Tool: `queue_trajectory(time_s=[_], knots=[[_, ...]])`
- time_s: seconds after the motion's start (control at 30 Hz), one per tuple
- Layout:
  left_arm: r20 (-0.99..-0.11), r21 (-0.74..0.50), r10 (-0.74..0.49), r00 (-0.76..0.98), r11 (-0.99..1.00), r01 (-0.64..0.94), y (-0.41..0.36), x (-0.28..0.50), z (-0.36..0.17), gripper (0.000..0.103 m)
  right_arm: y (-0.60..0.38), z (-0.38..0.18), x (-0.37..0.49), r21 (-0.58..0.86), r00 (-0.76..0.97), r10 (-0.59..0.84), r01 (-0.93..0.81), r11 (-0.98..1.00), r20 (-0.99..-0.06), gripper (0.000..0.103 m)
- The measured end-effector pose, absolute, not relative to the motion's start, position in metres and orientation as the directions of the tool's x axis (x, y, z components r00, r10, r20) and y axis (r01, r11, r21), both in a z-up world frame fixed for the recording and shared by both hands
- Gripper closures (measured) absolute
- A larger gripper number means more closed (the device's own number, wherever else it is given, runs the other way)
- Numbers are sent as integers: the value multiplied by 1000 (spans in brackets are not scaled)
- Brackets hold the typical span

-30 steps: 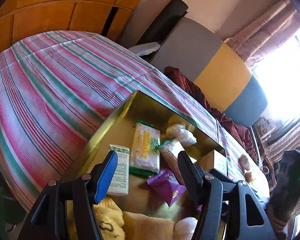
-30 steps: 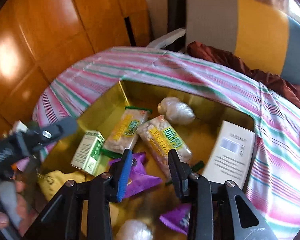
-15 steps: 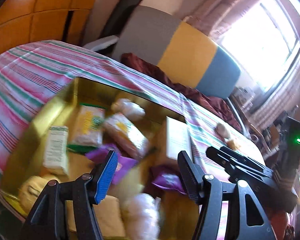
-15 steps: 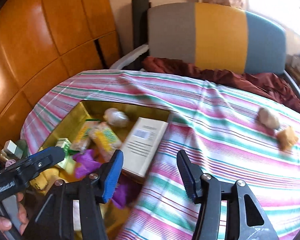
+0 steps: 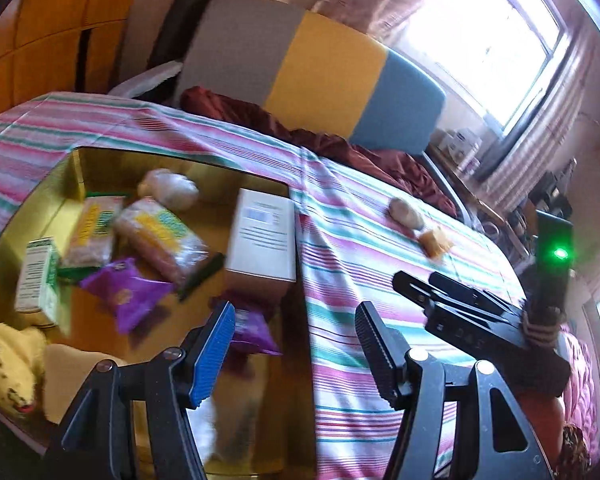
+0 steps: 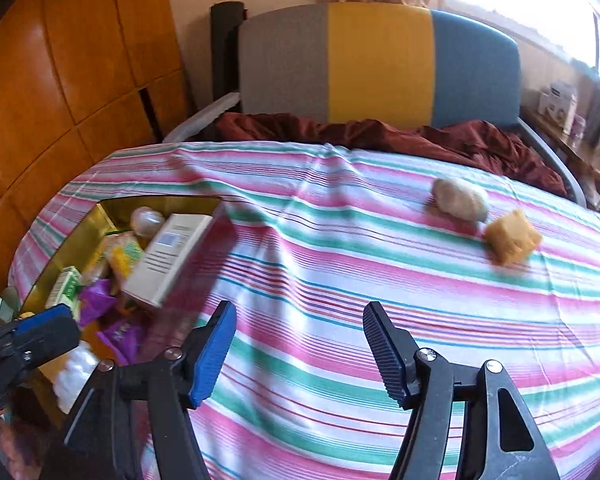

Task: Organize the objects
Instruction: 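Move both tools back to the bed and grasp the yellow sponge with the right tool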

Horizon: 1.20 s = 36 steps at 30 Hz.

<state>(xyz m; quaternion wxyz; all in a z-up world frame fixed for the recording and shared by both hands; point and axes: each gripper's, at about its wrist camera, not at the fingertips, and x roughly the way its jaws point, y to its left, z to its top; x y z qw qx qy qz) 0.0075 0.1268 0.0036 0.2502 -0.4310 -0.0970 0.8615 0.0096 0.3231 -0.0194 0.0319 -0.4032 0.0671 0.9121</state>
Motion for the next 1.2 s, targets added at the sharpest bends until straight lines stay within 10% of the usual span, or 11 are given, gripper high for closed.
queue_trajectory(time_s=[0.9, 1.2], knots=[[-797, -309, 536, -279, -758, -574, 276, 25, -31, 40, 537, -58, -21, 58, -632, 247, -420, -906, -734, 14], [-817, -284, 511, -268, -761, -583, 286, 14, -34, 40, 565, -79, -70, 44, -623, 235, -399, -916, -746, 27]])
